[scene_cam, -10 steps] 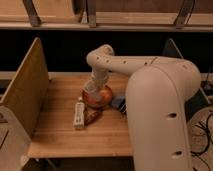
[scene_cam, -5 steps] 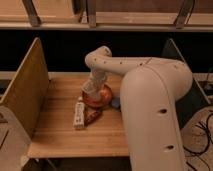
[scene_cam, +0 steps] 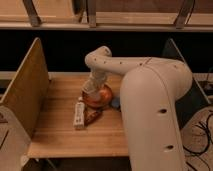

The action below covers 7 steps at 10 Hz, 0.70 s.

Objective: Place the ceramic cup in the ceramic bowl

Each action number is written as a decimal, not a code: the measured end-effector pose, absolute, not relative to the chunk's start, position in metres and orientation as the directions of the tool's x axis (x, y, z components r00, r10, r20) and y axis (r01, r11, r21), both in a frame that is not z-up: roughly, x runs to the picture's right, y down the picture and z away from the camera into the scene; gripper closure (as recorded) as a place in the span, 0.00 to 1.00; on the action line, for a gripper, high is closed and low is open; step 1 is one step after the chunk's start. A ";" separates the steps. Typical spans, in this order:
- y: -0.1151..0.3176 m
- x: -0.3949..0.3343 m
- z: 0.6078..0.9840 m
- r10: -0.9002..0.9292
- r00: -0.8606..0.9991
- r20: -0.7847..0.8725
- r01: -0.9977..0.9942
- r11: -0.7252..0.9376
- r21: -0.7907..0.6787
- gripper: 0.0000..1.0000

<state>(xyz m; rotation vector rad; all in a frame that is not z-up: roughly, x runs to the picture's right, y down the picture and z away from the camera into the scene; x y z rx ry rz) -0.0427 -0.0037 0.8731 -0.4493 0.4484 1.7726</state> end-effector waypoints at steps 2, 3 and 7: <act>-0.004 -0.043 0.873 0.822 -0.233 -0.520 -0.970 -0.233 0.066 0.31; -0.004 -0.042 0.873 0.822 -0.233 -0.520 -0.970 -0.233 0.066 0.23; -0.004 -0.042 0.873 0.822 -0.233 -0.520 -0.970 -0.233 0.066 0.20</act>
